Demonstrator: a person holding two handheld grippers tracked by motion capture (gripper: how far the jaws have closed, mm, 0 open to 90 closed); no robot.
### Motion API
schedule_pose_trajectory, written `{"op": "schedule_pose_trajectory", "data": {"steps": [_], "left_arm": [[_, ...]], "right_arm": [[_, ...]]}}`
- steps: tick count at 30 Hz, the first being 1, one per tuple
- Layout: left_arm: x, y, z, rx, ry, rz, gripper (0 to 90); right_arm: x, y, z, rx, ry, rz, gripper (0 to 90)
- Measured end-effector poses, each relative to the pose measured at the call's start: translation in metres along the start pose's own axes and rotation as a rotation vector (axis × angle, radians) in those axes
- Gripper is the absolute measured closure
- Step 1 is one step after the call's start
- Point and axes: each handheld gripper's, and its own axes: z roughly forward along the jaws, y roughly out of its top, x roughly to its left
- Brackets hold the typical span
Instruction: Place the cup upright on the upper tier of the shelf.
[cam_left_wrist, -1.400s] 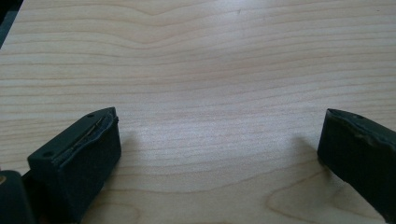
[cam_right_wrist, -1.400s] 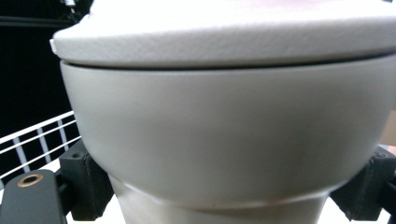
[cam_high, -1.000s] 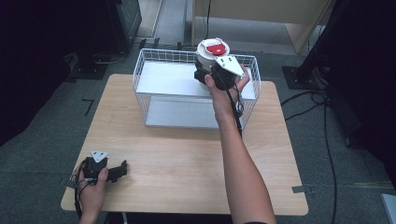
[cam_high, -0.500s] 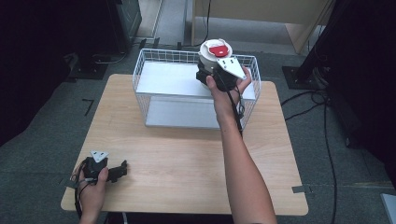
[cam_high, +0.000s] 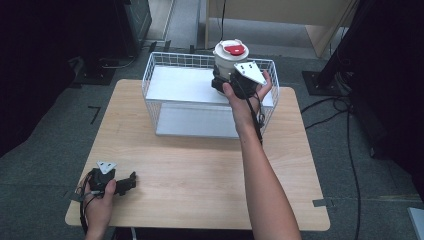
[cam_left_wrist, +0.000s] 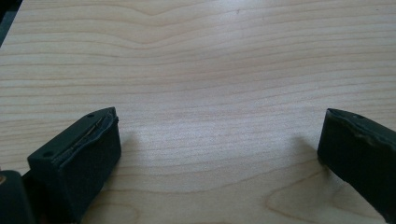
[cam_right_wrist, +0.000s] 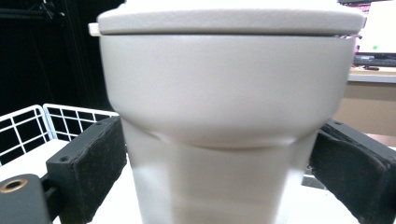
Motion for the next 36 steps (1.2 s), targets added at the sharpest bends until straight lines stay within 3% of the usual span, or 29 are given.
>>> {"op": "schedule_pose_trajectory", "data": {"steps": [4,7,9,18,27,36], "left_arm": [[0.0,0.0,0.0,0.0,0.0,0.0,0.0],[0.0,0.0,0.0,0.001,0.0,0.001,0.0],[0.0,0.0,0.0,0.0,0.0,0.001,0.0],[0.0,0.0,0.0,0.001,0.001,0.003,0.0],[0.0,0.0,0.0,0.001,0.001,0.003,0.0],[0.0,0.0,0.0,0.003,0.001,0.003,0.0]], "right_arm": [[-0.001,-0.002,-0.005,0.002,0.014,-0.006,4.9],[0.0,-0.003,-0.009,-0.009,0.002,-0.013,11.3],[-0.001,-0.003,-0.011,-0.006,0.023,-0.005,12.3],[-0.001,-0.006,-0.017,-0.002,0.018,-0.003,12.8],[0.005,-0.008,-0.049,0.02,0.07,-0.033,11.2],[0.0,-0.02,-0.079,0.015,0.106,-0.042,10.9]]}}
